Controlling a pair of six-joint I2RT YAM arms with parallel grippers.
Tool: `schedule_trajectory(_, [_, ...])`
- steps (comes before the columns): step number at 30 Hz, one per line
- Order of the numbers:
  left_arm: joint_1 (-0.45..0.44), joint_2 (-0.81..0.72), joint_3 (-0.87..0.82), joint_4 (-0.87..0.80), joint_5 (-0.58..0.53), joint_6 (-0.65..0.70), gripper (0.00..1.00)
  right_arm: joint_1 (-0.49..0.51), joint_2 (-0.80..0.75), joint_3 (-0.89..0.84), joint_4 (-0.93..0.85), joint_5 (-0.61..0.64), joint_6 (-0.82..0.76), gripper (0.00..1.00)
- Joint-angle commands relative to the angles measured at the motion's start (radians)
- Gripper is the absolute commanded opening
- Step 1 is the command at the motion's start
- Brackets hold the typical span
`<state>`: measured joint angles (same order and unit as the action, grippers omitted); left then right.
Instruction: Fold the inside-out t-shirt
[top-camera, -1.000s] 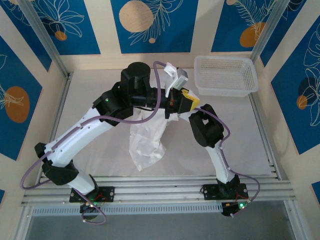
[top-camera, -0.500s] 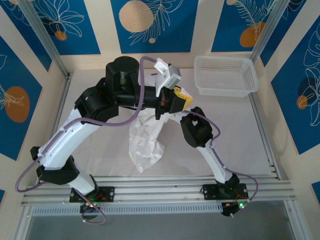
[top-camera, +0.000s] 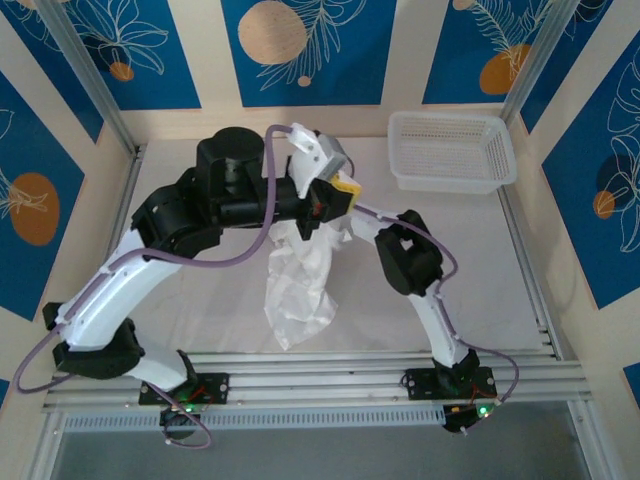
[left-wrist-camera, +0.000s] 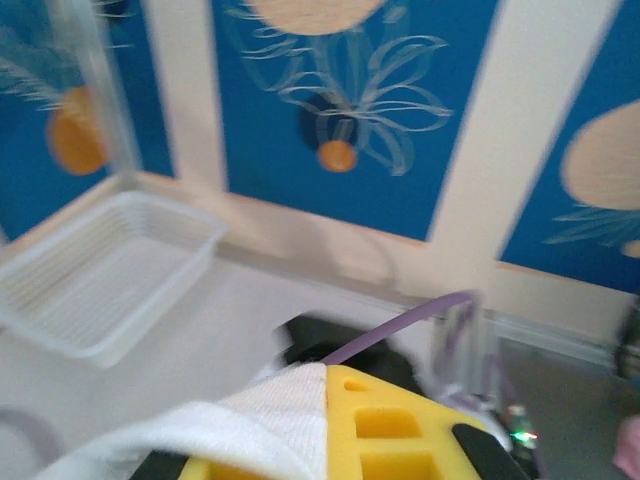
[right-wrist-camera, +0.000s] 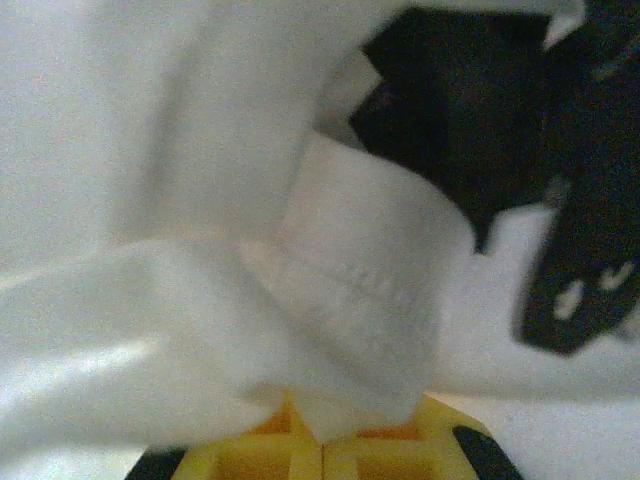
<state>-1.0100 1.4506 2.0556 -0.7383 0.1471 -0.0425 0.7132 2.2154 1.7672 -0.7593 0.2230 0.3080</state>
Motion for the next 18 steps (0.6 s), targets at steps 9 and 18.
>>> schedule_trajectory(9, [0.617, -0.063, -0.593, 0.152, -0.054, -0.27, 0.06, -0.017, -0.735, -0.564, 0.592, -0.343, 0.159, 0.0])
schedule_trajectory(18, [0.672, 0.067, -0.943, 0.366, 0.072, -0.39, 0.0, -0.128, -1.01, -0.785, 0.855, -0.397, 0.383, 0.0])
